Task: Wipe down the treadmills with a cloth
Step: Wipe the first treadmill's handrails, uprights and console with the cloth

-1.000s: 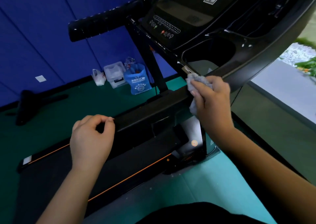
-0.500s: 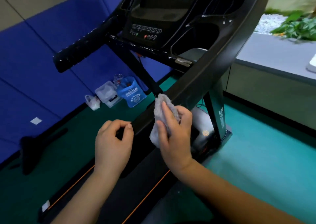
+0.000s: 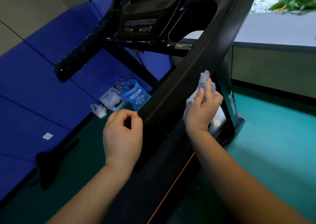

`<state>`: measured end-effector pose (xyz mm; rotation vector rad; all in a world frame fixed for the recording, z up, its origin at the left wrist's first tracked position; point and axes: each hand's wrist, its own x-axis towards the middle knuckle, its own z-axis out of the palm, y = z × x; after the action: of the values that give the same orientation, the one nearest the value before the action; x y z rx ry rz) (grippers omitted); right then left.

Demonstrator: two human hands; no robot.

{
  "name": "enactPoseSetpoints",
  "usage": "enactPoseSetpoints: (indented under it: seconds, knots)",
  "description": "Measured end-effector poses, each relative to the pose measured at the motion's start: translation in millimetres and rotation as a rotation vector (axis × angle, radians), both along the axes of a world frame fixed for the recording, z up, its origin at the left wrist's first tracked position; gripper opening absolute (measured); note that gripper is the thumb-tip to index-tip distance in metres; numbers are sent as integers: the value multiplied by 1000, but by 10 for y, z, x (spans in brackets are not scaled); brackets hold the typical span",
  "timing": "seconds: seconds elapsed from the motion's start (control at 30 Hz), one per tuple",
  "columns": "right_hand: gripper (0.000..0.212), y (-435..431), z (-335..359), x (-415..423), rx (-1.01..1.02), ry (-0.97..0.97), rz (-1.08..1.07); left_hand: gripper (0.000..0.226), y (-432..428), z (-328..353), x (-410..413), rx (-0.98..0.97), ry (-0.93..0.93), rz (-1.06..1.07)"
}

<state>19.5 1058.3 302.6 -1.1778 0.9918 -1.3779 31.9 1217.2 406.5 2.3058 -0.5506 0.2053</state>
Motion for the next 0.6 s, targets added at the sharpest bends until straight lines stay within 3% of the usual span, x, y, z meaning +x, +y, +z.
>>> enactPoseSetpoints:
  seconds: [0.13,0.2,0.3,0.37,0.43,0.6]
  knots:
    - [40,-104,52,-165,100,-12,-6,16,24,-22,4,-9,4,-21]
    - [40,-24,213,-184,-7,-42,-74,15,27,-33,17,-11,0,-27]
    - [40,124,323,-57,-282,22,18,15,19,-46,28,-10,-14,-25]
    - [40,68,293,21,-298,25,11,17,21,-45,24,-17,-21,-29]
    - [40,-92,250,46,-232,4,-30,18,18,-44,25,-32,-26,-36]
    - [31,-662,-37,-10,265,-1,-29,20,31,-70,46,-21,-43,-37]
